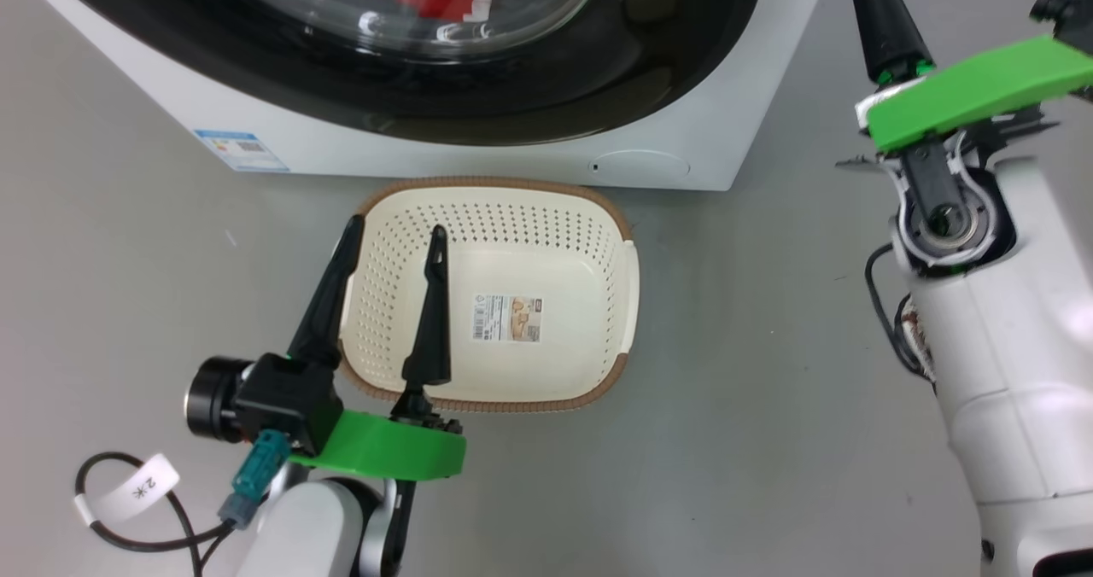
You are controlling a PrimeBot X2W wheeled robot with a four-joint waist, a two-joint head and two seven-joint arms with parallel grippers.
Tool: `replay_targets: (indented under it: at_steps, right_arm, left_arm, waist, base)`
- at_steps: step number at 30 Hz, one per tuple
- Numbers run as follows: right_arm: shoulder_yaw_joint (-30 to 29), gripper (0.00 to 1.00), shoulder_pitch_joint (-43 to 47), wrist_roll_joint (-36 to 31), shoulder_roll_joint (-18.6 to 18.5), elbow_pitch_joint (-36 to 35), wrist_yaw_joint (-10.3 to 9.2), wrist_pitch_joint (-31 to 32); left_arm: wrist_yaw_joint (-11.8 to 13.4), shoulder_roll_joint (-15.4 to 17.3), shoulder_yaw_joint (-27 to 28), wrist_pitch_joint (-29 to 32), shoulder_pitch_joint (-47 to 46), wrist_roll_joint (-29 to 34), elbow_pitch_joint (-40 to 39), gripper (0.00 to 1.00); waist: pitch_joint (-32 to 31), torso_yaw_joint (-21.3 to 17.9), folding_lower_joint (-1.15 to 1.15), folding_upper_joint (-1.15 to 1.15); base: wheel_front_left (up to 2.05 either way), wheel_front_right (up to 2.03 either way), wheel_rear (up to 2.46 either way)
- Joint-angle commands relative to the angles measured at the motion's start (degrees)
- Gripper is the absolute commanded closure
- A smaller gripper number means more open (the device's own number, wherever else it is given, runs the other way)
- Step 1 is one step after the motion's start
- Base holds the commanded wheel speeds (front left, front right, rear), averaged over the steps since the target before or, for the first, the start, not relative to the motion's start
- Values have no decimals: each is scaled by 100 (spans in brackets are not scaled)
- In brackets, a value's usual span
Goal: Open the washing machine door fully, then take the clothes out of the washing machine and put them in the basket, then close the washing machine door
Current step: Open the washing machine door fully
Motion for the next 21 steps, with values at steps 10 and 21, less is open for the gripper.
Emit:
replay_targets:
  at_steps: [10,21]
  right_arm:
    - [-166,100,-670,792,-121,150,2,807]
    - [-331,100,-1263,1066,-306,731,2,1500]
  left_arm:
    - [8,88,-30,-44,-161,-84,-217,0]
    - [59,88,-106,-44,-220,-90,-352,0]
  waist:
    - [220,260,0,0]
    - [403,504,0,0]
  base:
    - [0,0,0]
    - [0,0,0]
